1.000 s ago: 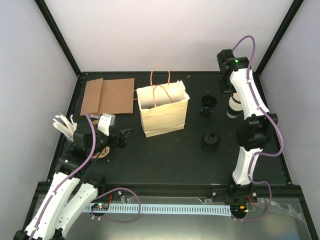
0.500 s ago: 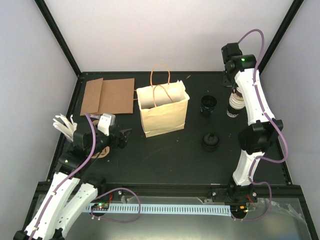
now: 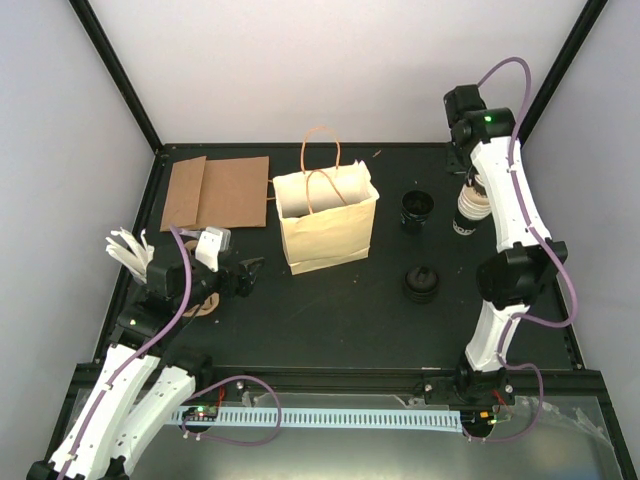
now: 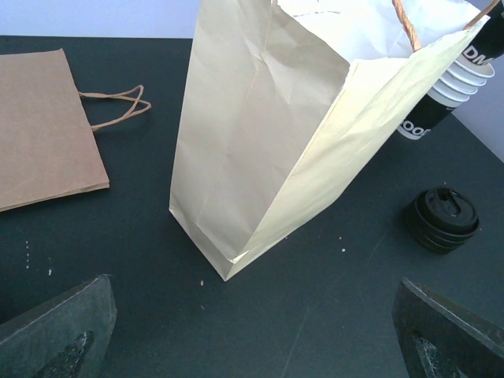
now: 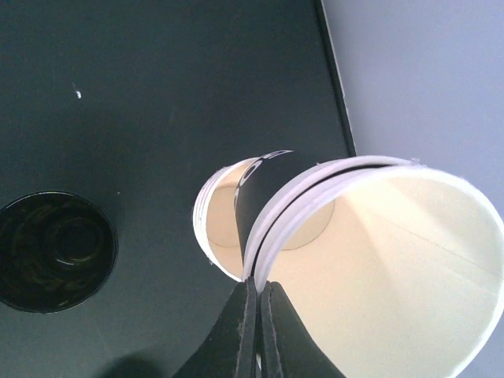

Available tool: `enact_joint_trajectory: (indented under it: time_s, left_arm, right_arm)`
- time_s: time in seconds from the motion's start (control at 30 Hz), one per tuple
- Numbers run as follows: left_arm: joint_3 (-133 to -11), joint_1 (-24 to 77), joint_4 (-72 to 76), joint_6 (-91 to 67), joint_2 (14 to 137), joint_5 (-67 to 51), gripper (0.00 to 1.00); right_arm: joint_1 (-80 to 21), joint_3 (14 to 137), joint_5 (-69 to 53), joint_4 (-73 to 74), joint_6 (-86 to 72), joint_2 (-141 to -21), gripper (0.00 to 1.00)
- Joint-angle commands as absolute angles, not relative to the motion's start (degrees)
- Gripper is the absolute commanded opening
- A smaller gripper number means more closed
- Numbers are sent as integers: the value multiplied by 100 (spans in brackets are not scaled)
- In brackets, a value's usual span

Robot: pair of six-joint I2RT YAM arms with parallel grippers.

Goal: Pack the takeout coffee

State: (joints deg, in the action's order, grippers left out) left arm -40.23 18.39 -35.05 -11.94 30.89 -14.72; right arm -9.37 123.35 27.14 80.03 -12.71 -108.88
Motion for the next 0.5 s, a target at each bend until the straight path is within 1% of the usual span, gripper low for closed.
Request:
enact_joint_trajectory:
  time_s: [0.0, 0.03, 0.13, 0.27, 0.47]
  left_arm:
    - [-4060, 1864, -3412, -1151, 3125, -1406, 99]
    - [-4060, 1866, -3418, -1151, 3127, -1401, 99]
    - [-4061, 1871, -3416, -1151, 3137, -1410, 99]
    - [-4060, 1872, -3412, -1151, 3146, -1437, 99]
    - [-4052, 1872, -3375, -1111, 3142, -1619, 99]
  right_arm:
    - [-976, 12173, 2892, 7838, -1305, -10371, 1]
    - [-987, 11858, 2768, 7534, -1209, -10217, 2]
    - [-993, 12206, 2726, 7918, -1408, -10277, 1]
    - [-1100, 12153, 2520, 7851, -1354, -10011, 1]
    - [-1864, 12363, 2664, 8421, -1597, -9632, 1]
